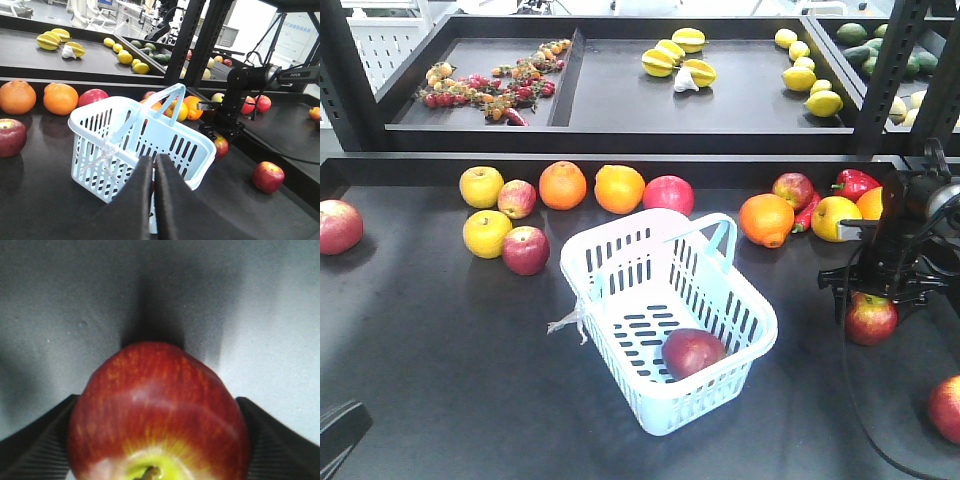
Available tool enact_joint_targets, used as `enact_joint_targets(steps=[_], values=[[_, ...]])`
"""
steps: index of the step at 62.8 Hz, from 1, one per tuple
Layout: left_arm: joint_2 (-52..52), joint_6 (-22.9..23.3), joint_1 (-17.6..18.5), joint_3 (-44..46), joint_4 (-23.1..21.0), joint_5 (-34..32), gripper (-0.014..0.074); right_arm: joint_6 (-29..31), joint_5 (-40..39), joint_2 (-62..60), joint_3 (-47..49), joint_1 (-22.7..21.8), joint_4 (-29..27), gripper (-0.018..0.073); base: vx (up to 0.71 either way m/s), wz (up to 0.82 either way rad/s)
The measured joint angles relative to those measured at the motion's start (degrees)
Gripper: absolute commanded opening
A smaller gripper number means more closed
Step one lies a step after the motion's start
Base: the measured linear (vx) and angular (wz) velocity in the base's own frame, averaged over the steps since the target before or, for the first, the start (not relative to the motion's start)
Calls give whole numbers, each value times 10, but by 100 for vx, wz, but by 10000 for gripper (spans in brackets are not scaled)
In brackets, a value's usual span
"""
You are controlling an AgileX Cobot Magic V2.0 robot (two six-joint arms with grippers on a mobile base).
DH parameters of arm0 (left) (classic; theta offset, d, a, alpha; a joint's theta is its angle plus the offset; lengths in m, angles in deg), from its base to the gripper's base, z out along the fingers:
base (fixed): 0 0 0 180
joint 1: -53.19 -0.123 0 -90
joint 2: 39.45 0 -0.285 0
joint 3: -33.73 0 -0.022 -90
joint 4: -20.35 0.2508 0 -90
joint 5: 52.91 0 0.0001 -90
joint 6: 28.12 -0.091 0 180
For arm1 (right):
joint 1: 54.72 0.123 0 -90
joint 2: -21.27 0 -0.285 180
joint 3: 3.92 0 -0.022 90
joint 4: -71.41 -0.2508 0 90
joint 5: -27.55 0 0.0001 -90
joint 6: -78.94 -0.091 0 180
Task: Pick three apples into basket with both arms
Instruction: 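Move the right gripper back to a second red apple and grasp it, then lower the second red apple into the basket and open the right gripper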
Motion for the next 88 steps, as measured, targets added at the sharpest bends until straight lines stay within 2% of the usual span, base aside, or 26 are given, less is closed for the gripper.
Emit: enact_joint_targets(steps=[8,14,26,36,50,58,67,76,83,88], values=[[0,0,0,0,0,0,-8,20,1,-17,-1,0,-20,83,0,0],[0,0,0,0,0,0,-8,34,3,-45,-1,0,-41,-12,0,0],[0,0,0,0,0,0,-8,64,41,-125,-2,0,-72,-8,0,0],[0,0,0,0,0,0,-8,94,48,-191,-22,0,-124,-4,0,0],[0,0,0,0,0,0,-8,135,49,-309,-137,9,-206,-4,0,0],[0,0,0,0,0,0,-8,156,46,-368,-223,44,-231,-4,0,0],[0,0,0,0,0,0,-8,169,-3,-412,-293,119,-246,-4,0,0],[0,0,0,0,0,0,-8,171,-59,-412,-308,190,-253,-1,0,0],[0,0,0,0,0,0,-8,171,-103,-395,-308,226,-255,13,0,0],[0,0,0,0,0,0,-8,171,-128,-379,-308,238,-259,57,0,0]])
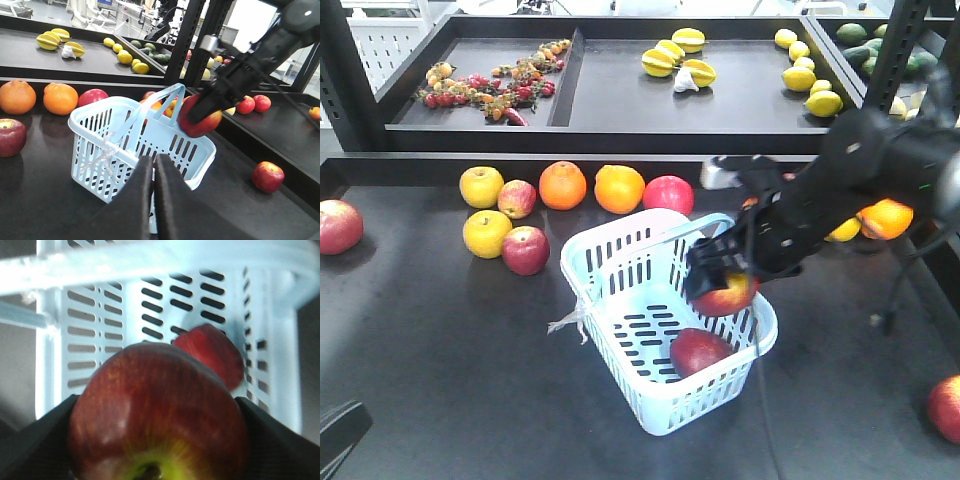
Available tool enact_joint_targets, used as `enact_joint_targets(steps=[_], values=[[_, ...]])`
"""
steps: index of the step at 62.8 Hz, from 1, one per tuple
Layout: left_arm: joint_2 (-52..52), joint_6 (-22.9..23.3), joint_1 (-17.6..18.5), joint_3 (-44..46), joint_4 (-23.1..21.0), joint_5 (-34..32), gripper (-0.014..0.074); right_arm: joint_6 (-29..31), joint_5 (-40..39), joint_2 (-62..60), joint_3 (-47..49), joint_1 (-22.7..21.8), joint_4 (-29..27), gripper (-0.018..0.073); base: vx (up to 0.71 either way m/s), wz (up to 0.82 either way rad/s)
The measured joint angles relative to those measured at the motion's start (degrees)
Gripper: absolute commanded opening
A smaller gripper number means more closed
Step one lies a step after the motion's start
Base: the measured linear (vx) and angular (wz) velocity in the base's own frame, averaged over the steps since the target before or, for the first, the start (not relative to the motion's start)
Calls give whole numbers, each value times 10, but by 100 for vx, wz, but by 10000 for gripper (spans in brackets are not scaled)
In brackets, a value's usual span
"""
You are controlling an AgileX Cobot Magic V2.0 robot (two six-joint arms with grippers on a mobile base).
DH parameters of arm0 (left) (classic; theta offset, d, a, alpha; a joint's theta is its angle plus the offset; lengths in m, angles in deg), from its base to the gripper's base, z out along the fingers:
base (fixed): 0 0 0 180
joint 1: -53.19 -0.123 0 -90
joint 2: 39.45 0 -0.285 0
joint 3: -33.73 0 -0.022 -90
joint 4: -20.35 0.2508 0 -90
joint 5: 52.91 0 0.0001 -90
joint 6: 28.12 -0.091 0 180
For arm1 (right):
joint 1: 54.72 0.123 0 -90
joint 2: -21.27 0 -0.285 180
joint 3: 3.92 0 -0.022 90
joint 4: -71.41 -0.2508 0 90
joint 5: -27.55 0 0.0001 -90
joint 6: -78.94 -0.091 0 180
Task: Pick three apples into basket with both arms
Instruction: 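Lower the second red apple into the basket and open the right gripper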
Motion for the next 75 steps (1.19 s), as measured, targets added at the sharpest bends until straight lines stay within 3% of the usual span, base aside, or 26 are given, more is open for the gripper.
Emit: enact_joint_targets(steps=[7,25,31,38,48,56,60,66,73,75], values=[[0,0,0,0,0,0,-8,14,-8,22,-2,5,-14,167,0,0],[0,0,0,0,0,0,-8,47,-8,34,-2,6,-40,619,0,0],[0,0,0,0,0,0,-8,49,-8,34,-2,6,-40,699,0,0],[0,0,0,0,0,0,-8,50,-8,34,-2,6,-40,721,0,0],[0,0,0,0,0,0,-8,53,-7,34,-2,6,-40,685,0,0],[0,0,0,0,0,0,-8,58,22,34,3,6,-39,584,0,0],[0,0,0,0,0,0,-8,57,45,34,11,6,-32,493,0,0],[0,0,0,0,0,0,-8,38,80,22,15,6,-3,283,0,0],[0,0,0,0,0,0,-8,11,106,-14,15,6,46,-15,0,0],[0,0,0,0,0,0,-8,4,111,-25,15,6,61,-15,0,0]])
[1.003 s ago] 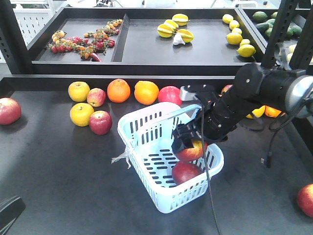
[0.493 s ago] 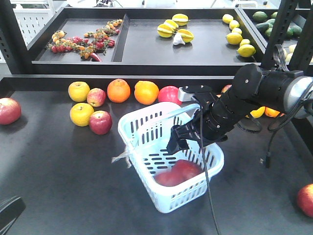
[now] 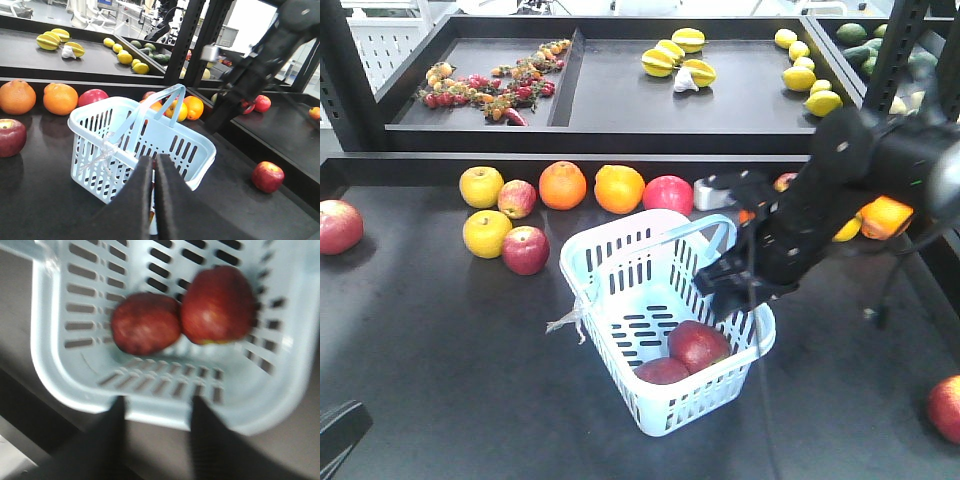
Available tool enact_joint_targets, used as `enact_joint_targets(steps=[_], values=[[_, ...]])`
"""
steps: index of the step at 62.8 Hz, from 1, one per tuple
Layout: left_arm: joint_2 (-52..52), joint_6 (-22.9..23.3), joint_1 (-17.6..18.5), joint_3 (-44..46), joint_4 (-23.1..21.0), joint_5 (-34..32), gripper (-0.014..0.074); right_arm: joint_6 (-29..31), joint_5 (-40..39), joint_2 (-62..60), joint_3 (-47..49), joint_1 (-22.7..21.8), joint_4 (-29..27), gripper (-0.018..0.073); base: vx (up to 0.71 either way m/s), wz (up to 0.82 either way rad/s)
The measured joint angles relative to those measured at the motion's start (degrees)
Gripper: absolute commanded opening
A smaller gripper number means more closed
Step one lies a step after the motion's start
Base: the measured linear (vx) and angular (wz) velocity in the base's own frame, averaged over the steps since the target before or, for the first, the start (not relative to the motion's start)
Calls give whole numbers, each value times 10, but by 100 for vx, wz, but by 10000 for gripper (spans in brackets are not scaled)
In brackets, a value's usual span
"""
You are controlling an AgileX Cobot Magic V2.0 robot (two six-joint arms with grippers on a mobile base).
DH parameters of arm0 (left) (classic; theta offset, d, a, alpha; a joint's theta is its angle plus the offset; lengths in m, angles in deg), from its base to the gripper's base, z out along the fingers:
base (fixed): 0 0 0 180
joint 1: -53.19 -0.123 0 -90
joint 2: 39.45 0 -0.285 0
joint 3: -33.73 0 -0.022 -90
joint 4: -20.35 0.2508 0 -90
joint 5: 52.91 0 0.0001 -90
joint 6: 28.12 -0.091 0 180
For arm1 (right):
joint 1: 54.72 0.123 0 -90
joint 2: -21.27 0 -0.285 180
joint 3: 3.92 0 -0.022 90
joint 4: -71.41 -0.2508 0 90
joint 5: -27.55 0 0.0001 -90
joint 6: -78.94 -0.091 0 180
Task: Pick three apples into basket with both arms
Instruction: 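Lower the second red apple into the basket and open the right gripper, then reach the right gripper to a third red apple and grasp it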
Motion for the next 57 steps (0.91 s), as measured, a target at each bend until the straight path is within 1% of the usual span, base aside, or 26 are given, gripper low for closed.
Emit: enact_joint_targets(steps=[12,19,27,33,34,42,45,51,54,57], values=[[0,0,0,0,0,0,-8,-45,13,-96,-12,0,65,-9,0,0],[0,0,0,0,0,0,-8,-68,13,-173,-55,-17,85,-9,0,0],[0,0,0,0,0,0,-8,-77,-3,-255,-126,-91,91,-9,0,0],[0,0,0,0,0,0,-8,-77,-14,-306,-174,-184,96,-9,0,0],[0,0,0,0,0,0,-8,-74,-15,-313,-184,-206,97,-9,0,0],[0,0,0,0,0,0,-8,-68,-21,-321,-212,-320,100,1,0,0],[0,0,0,0,0,0,-8,-68,-27,-316,-214,-347,99,13,0,0],[0,0,0,0,0,1,-8,-68,-38,-291,-214,-385,97,83,0,0],[0,0,0,0,0,1,-8,-67,-36,-275,-214,-394,97,134,0,0],[0,0,0,0,0,1,-8,-64,-36,-253,-214,-400,96,222,0,0]])
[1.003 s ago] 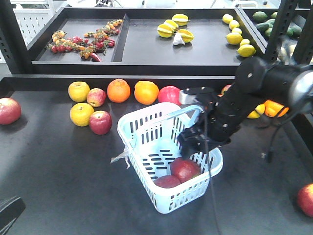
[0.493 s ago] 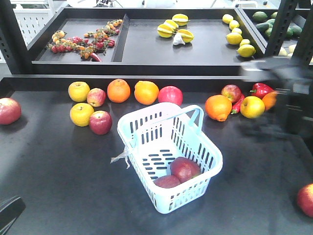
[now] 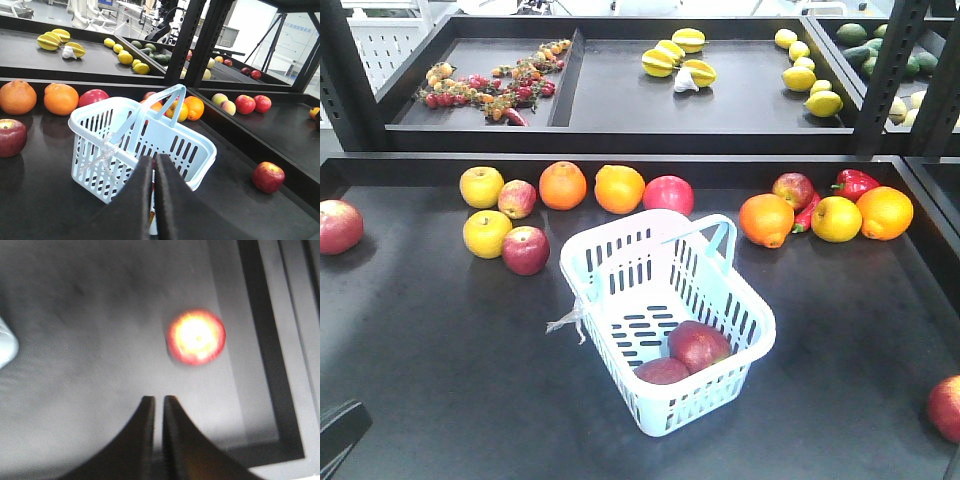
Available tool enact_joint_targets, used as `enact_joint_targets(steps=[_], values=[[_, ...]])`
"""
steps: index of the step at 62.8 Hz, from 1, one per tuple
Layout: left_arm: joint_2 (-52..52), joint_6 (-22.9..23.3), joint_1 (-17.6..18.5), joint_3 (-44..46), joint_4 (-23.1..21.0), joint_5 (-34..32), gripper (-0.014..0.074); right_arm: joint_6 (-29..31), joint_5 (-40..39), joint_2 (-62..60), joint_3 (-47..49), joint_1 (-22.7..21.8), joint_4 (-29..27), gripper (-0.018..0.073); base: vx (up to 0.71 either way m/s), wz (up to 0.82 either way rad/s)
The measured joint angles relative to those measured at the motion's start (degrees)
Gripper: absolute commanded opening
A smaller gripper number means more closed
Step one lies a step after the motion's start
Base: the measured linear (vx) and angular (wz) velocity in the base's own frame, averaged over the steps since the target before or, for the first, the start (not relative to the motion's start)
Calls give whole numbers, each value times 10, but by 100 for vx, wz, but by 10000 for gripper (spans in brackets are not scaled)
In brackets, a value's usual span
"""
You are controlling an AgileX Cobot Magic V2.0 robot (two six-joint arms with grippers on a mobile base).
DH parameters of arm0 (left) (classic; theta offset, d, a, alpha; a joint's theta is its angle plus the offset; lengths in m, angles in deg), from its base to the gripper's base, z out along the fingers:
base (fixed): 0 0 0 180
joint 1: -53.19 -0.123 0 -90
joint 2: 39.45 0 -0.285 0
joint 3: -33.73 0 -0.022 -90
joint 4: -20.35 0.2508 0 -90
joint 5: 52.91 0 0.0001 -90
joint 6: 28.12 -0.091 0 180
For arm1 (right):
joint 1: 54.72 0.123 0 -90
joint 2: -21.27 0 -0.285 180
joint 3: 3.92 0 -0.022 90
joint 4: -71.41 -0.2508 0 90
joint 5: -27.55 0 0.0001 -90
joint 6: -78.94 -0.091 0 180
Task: Pick three apples into basket with both arms
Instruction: 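Reach the right gripper to a third red apple and grasp it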
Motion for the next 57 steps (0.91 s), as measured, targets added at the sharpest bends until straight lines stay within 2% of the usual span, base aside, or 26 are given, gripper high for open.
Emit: enact_joint_targets(steps=[9,18,57], values=[[0,0,0,0,0,9,-8,7,-5,72,2,-2,0,508,0,0],[0,0,0,0,0,21,-8,5,1,136,20,-2,5,732,0,0],[0,0,0,0,0,25,-8,-30,-32,312,112,-2,38,680,0,0]])
